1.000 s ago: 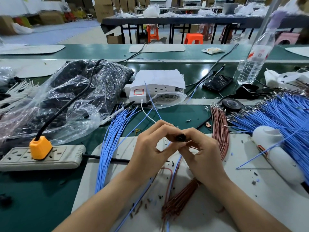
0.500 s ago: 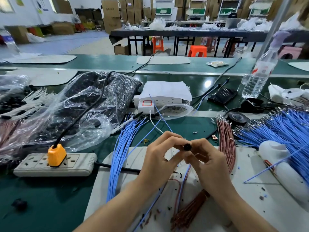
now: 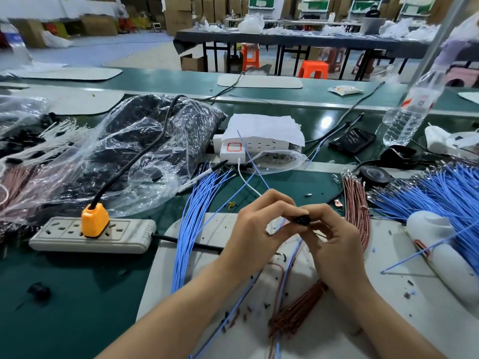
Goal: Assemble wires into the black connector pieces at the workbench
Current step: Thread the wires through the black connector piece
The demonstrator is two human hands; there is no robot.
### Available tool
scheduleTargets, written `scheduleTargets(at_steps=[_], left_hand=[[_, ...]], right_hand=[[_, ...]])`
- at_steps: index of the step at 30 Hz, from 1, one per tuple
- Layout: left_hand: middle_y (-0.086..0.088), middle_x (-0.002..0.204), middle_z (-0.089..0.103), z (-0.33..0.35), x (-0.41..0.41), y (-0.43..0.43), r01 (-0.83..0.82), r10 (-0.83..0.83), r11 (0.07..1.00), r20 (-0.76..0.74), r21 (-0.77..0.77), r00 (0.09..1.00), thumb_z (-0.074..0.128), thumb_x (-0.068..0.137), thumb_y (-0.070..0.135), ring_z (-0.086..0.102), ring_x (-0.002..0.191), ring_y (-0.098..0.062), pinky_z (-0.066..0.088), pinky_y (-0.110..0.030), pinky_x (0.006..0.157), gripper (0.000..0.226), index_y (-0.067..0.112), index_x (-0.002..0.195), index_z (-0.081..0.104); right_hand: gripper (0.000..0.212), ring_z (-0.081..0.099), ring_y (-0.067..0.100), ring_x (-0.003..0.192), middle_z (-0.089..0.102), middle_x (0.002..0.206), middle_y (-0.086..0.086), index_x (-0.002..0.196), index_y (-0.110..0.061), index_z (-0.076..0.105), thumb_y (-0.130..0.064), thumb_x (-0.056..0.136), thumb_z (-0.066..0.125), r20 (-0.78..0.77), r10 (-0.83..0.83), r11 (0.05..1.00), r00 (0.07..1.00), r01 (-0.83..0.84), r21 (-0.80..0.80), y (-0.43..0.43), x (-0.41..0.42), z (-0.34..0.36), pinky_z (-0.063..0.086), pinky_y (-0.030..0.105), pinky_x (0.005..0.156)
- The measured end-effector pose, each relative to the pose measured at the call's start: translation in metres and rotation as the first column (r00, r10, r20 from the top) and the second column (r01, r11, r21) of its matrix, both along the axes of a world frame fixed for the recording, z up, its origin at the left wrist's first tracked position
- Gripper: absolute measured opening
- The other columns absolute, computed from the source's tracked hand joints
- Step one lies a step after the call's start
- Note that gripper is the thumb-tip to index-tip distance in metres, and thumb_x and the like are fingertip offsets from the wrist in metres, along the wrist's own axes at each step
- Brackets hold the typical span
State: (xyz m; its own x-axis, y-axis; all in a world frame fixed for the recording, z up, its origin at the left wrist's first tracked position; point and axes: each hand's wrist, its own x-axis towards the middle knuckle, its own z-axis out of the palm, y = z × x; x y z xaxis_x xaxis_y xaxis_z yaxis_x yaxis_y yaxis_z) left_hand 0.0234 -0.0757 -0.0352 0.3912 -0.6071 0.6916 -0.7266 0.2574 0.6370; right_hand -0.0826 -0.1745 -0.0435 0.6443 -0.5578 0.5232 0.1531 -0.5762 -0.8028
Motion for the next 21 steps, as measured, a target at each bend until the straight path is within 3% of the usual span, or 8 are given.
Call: scheduleTargets(at_steps=[5, 12, 21], left_hand=[[-0.011, 0.09, 0.061, -0.0004, 0.0012, 0.0012, 0.01, -0.01, 1.0, -0.002, -0.008, 1.0, 0.075, 0.074, -0.004, 0.06, 0.081, -0.011, 0.046, -0.015, 0.079, 0.018, 0.0, 0.091, 0.072], [-0.009, 0.089, 0.062, -0.0003, 0.0026, 0.0014, 0.014, -0.014, 1.0, -0.02, -0.019, 1.0, 0.075, 0.074, -0.002, 0.06, 0.08, -0.01, 0.047, -0.016, 0.079, 0.018, 0.0, 0.092, 0.072], [-0.009, 0.091, 0.063, -0.0019, 0.0015, 0.0018, 0.01, -0.011, 0.999, -0.02, -0.05, 1.0, 0.074, 0.077, 0.003, 0.062, 0.083, -0.014, 0.051, -0.026, 0.077, 0.016, 0.0, 0.093, 0.072]], right_hand=[[0.042, 0.065, 0.012, 0.074, 0.069, 0.081, -0.008, 0.086, -0.028, 0.064, 0.012, 0.077, 0.069, -0.007, 0.021, 0.999, 1.0, -0.02, 0.048, 0.0008, -0.001, 0.0007, 0.052, 0.019, 0.074], [0.035, 0.066, 0.01, 0.074, 0.07, 0.08, -0.009, 0.086, -0.024, 0.067, 0.01, 0.078, 0.07, -0.009, 0.054, 0.995, 0.999, -0.053, 0.082, -0.0004, -0.0012, 0.0017, 0.051, 0.016, 0.073], [0.037, 0.065, 0.006, 0.071, 0.069, 0.083, -0.009, 0.087, -0.028, 0.062, 0.008, 0.083, 0.065, -0.049, 0.069, 0.995, 0.996, -0.066, 0.073, 0.0035, 0.0016, 0.0025, 0.05, 0.015, 0.069]])
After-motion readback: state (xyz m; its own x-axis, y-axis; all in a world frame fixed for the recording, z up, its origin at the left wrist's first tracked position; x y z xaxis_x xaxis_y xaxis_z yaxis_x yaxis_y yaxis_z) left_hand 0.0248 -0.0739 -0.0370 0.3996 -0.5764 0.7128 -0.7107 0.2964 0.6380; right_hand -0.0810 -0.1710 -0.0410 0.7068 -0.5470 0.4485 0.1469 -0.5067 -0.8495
